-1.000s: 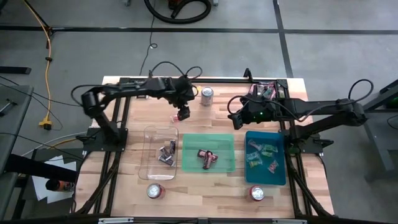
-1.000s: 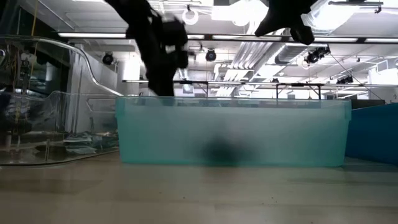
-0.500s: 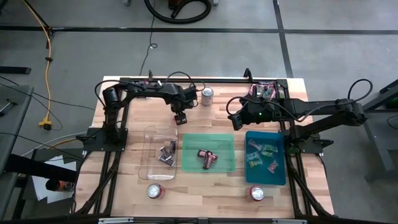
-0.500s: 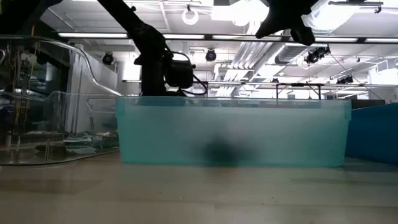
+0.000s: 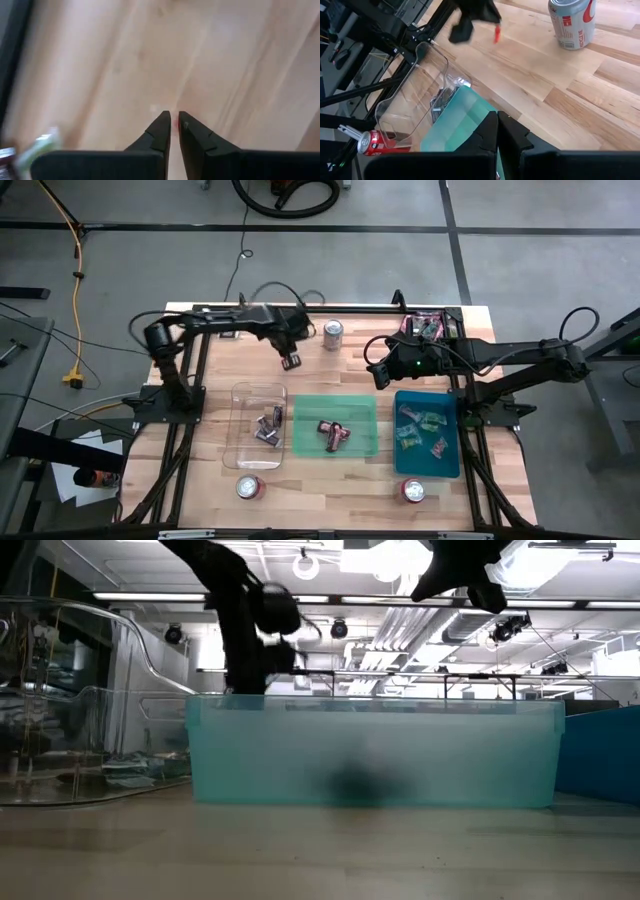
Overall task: Organize candy in baskets
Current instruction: Put the red gummy into the blue bin
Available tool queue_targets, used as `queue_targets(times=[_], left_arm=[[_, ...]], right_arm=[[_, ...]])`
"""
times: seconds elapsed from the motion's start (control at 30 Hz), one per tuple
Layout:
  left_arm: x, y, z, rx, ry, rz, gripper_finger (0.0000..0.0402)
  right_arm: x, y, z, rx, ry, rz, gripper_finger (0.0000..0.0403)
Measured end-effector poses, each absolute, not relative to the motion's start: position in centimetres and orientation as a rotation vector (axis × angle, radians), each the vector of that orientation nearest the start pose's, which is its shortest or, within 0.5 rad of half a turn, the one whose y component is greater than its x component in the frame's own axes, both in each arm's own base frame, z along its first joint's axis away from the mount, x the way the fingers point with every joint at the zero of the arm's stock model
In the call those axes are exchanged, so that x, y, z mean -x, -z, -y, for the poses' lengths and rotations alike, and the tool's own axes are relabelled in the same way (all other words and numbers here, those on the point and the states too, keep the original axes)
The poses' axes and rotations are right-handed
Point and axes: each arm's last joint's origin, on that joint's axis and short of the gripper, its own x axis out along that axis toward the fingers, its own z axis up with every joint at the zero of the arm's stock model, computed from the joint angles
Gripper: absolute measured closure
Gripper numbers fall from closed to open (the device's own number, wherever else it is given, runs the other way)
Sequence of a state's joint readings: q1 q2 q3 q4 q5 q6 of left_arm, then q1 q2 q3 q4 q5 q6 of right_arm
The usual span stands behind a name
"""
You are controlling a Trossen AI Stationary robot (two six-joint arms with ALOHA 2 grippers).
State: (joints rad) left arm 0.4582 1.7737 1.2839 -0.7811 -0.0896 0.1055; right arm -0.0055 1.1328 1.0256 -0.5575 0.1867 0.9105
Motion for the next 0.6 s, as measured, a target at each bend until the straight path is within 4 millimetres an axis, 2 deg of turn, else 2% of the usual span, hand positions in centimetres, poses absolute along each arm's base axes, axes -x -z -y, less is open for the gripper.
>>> queue_targets(times=[0.13,0.3,0.4,0.6], left_arm=[[-29.5,-23.7,-16.0,0.149,-0.449,-1.189,0.0392],[-28.6,-24.8,-16.3,0.201,-0.477,-1.153,0.0398],[-28.9,-24.5,-16.8,0.255,-0.506,-1.122,0.0397],[-30.0,-21.2,-19.0,0.460,-0.647,-1.093,0.0351]], right_arm=[[-23.4,-31.7,0.7,-0.810,0.471,-0.530,0.0403],[-23.4,-31.7,0.7,-0.802,0.468,-0.531,0.0403],[-23.4,-31.7,0.7,-0.802,0.468,-0.531,0.0403],[-23.4,-31.7,0.7,-0.803,0.468,-0.531,0.0403]])
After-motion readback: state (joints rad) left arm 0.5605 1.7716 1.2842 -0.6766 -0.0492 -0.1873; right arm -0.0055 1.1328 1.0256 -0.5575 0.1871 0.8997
